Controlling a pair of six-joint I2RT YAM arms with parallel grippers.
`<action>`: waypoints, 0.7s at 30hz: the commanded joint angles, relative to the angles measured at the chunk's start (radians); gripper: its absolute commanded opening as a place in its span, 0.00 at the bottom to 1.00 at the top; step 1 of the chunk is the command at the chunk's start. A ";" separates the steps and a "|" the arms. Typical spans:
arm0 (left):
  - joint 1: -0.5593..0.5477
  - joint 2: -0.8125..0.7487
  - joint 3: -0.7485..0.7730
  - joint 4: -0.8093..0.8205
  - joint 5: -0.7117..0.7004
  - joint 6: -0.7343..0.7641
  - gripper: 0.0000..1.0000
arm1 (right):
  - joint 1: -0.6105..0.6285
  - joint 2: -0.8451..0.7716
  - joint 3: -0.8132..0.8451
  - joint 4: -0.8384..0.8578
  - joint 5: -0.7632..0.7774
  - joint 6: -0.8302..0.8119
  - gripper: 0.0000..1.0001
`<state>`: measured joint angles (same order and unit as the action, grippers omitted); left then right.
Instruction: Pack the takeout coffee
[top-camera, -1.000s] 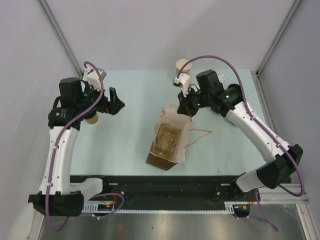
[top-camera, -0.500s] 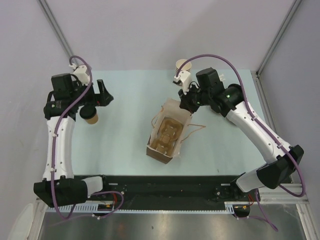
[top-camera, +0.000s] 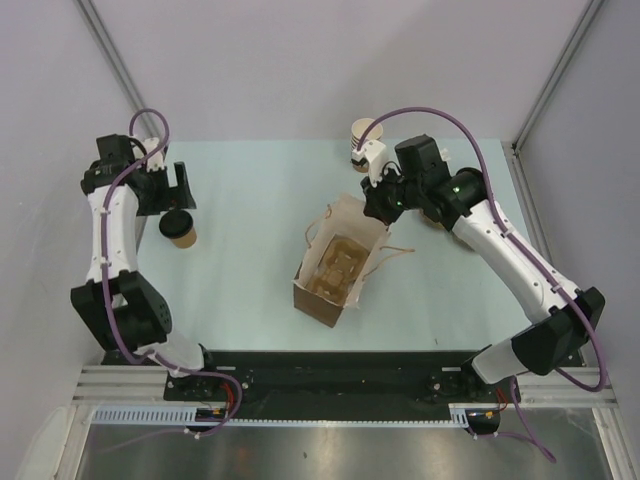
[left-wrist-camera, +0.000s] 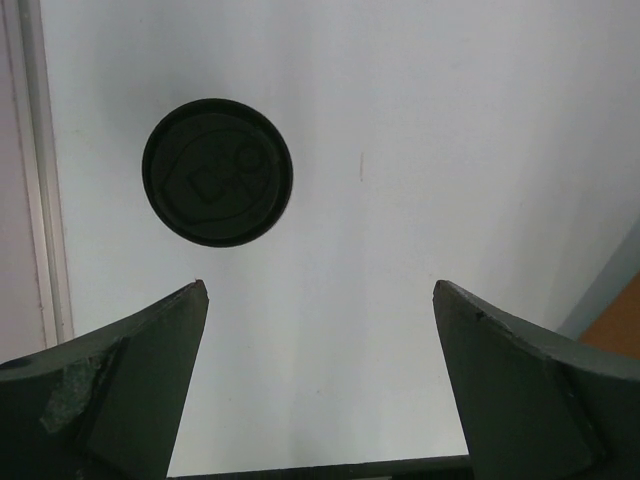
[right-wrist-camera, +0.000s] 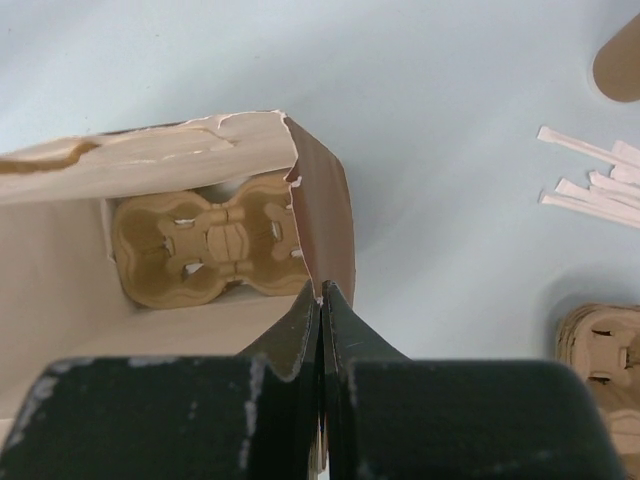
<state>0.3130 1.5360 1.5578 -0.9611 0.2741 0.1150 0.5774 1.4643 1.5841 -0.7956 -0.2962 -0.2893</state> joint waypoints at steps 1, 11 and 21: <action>0.014 0.090 0.086 -0.039 -0.093 0.048 0.99 | -0.007 0.025 0.002 0.012 -0.032 0.002 0.00; 0.083 0.269 0.176 -0.070 -0.098 0.075 0.99 | -0.036 0.060 -0.016 0.029 -0.057 0.030 0.00; 0.086 0.349 0.196 -0.051 -0.059 0.069 0.99 | -0.070 0.087 -0.004 0.022 -0.072 0.047 0.00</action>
<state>0.3954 1.8755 1.6993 -1.0142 0.1837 0.1772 0.5186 1.5337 1.5673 -0.7792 -0.3527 -0.2596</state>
